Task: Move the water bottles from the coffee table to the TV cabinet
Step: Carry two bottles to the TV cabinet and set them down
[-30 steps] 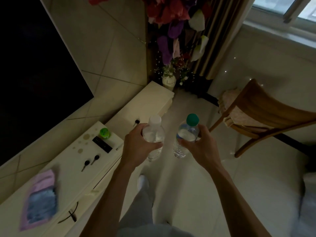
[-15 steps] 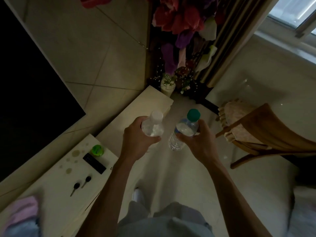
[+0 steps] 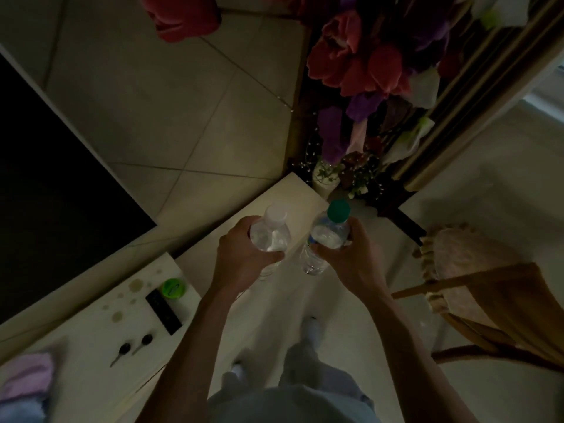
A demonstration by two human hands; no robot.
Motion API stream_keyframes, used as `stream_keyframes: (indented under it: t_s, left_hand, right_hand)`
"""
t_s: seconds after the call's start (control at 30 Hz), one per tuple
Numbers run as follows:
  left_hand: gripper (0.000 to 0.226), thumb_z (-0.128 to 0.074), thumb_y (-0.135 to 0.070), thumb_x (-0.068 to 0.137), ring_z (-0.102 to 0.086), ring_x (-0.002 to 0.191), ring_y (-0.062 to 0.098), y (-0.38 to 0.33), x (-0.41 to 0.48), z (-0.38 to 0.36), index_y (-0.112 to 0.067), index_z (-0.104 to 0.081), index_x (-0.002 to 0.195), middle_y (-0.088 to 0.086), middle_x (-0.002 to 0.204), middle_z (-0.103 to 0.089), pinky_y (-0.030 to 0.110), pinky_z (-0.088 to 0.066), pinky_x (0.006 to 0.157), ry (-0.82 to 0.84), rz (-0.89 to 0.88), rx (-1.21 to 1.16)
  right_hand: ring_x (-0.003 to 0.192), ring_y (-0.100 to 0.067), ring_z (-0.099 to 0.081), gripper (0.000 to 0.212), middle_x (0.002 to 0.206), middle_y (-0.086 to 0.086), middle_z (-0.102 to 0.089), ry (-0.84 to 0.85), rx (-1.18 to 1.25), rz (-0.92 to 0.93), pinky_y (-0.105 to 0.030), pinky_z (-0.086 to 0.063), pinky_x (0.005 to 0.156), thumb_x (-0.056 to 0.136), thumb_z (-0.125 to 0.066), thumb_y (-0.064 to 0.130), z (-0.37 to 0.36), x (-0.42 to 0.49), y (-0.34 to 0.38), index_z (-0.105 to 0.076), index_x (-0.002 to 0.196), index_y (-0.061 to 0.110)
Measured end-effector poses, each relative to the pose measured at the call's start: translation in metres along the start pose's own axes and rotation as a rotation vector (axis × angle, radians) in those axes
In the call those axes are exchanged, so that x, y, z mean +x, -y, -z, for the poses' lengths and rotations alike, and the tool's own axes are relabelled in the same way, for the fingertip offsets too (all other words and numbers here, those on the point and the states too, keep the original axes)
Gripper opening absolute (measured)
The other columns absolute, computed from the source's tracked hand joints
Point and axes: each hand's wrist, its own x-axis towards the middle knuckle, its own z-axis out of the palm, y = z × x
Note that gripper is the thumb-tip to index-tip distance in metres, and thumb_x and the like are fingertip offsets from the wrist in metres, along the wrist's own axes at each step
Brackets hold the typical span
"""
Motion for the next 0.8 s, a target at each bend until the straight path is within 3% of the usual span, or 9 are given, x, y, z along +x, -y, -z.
stream_keyframes:
  t_s: [0.1,0.43,0.63,0.8]
  left_hand:
    - [0.063,-0.088,-0.024,0.061,-0.059,0.095,0.011,-0.016,0.014,-0.015,-0.023,-0.058,0.117,-0.008,0.105,-0.063,0.026,-0.047,0.081,-0.053,0.061,-0.025]
    - [0.068,-0.088,-0.026,0.059,-0.058,0.098,0.013,-0.039,0.037,-0.058,-0.018,-0.057,0.119,-0.003,0.112,-0.064,0.027,-0.046,0.082,-0.287,0.216,-0.039]
    - [0.069,-0.088,-0.026,0.060,-0.052,0.094,0.010,-0.035,0.050,-0.061,-0.020,-0.055,0.121,-0.005,0.109,-0.060,0.024,-0.040,0.079,-0.357,0.306,-0.013]
    - [0.071,-0.087,-0.028,0.060,-0.059,0.105,0.018,-0.019,0.073,-0.059,-0.020,-0.053,0.122,0.000,0.118,-0.063,0.029,-0.046,0.084,-0.352,0.340,-0.034]
  right_hand:
    - [0.097,-0.011,-0.063,0.072,0.113,0.012,-0.059,0.083,0.035,0.027,-0.020,-0.049,0.074,0.070,-0.083,0.040,0.008,0.033,-0.003,-0.048,0.130,0.024]
    - [0.094,-0.008,-0.062,0.068,0.105,0.013,-0.059,0.293,-0.006,0.171,-0.016,-0.047,0.072,0.070,-0.084,0.038,0.027,0.117,-0.016,-0.049,0.126,0.022]
    - [0.094,-0.007,-0.059,0.068,0.104,0.015,-0.056,0.370,-0.055,0.211,-0.017,-0.047,0.072,0.069,-0.085,0.036,0.011,0.148,-0.015,-0.050,0.126,0.022]
    - [0.095,-0.009,-0.059,0.067,0.103,0.014,-0.056,0.420,-0.106,0.218,-0.031,-0.054,0.081,0.069,-0.084,0.037,-0.014,0.167,-0.010,-0.049,0.125,0.022]
